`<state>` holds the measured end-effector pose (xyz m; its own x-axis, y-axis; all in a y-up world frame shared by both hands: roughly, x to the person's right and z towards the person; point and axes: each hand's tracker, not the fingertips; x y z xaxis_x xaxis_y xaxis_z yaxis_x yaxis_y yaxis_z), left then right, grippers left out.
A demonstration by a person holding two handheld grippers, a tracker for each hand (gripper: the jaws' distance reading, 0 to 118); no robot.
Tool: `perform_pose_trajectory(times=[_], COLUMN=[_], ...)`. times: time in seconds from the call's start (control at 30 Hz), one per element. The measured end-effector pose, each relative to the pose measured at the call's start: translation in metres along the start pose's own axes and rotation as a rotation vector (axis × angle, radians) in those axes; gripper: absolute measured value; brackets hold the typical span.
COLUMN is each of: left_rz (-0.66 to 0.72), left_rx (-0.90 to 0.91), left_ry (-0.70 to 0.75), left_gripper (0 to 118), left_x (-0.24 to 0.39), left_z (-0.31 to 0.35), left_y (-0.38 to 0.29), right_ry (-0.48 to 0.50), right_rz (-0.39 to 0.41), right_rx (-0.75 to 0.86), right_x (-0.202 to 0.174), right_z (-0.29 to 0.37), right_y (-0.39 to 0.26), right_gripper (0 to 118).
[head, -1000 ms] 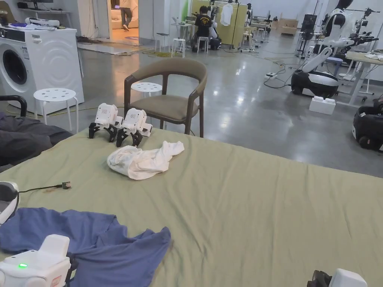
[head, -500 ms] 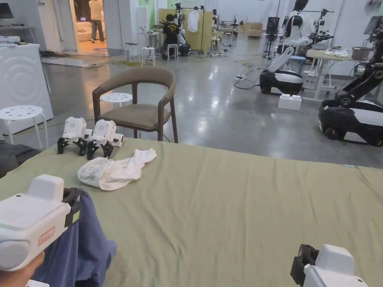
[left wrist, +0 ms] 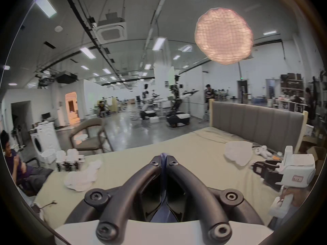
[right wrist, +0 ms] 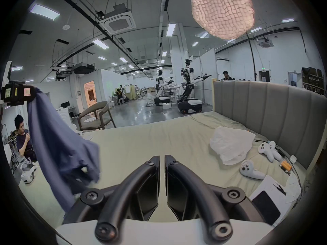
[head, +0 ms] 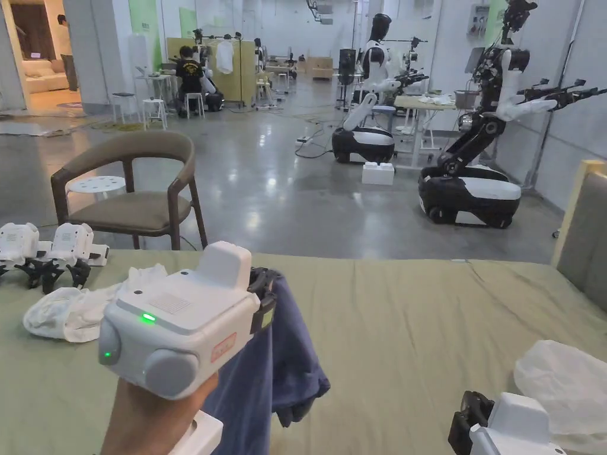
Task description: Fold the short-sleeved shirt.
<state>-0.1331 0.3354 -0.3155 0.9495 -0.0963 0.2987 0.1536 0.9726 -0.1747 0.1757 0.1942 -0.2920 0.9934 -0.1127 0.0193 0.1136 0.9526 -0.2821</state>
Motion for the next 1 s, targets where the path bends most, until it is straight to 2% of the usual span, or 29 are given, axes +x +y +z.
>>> perform_pose_trajectory(times=[0.23, 0.37, 0.43, 0.47, 0.5, 0.57, 0.6, 0.7, 0.8, 0.9, 0.97, 1.0], left_rz=[0.012, 0.043, 0.047, 0.050, 0.054, 0.064, 0.069, 0.117, 0.172, 0.209, 0.207, 0.199], left_rx=[-0.186, -0.269, -0.300, -0.305, -0.307, -0.309, -0.305, -0.241, -0.172, -0.097, -0.062, -0.050], left_ry=[-0.173, -0.193, -0.198, -0.194, -0.192, -0.176, -0.161, -0.126, -0.040, 0.055, 0.120, 0.158], left_gripper=[0, 0, 4, 12, 25, 62, 76, 77, 75, 59, 56, 43], left_x=[0.080, 0.102, 0.105, 0.103, 0.101, 0.095, 0.090, 0.068, 0.044, 0.022, 0.010, 0.005], left_z=[-0.073, -0.083, -0.084, -0.084, -0.081, -0.075, -0.069, -0.051, -0.030, -0.007, 0.007, 0.013], left_y=[-0.064, -0.109, -0.125, -0.134, -0.140, -0.146, -0.146, -0.144, -0.138, -0.133, -0.132, -0.132], right_ry=[-0.082, -0.110, -0.117, -0.117, -0.116, -0.107, -0.099, -0.066, -0.037, -0.011, -0.002, 0.003], right_rz=[-0.032, -0.044, -0.046, -0.044, -0.041, -0.036, -0.032, -0.003, 0.064, 0.116, 0.149, 0.162], right_rx=[-0.023, -0.038, -0.044, -0.045, -0.049, -0.052, -0.053, -0.037, 0.004, 0.050, 0.073, 0.082], right_x=[0.041, 0.055, 0.058, 0.059, 0.058, 0.056, 0.054, 0.041, 0.022, 0.002, -0.012, -0.019], right_z=[0.006, 0.009, 0.011, 0.011, 0.011, 0.011, 0.012, 0.012, 0.014, 0.016, 0.016, 0.016], right_y=[-0.008, -0.015, -0.018, -0.019, -0.019, -0.020, -0.020, -0.017, -0.009, 0.000, 0.005, 0.008], right_gripper=[4, 4, 4, 4, 4, 4, 4, 4, 4, 4, 4, 4])
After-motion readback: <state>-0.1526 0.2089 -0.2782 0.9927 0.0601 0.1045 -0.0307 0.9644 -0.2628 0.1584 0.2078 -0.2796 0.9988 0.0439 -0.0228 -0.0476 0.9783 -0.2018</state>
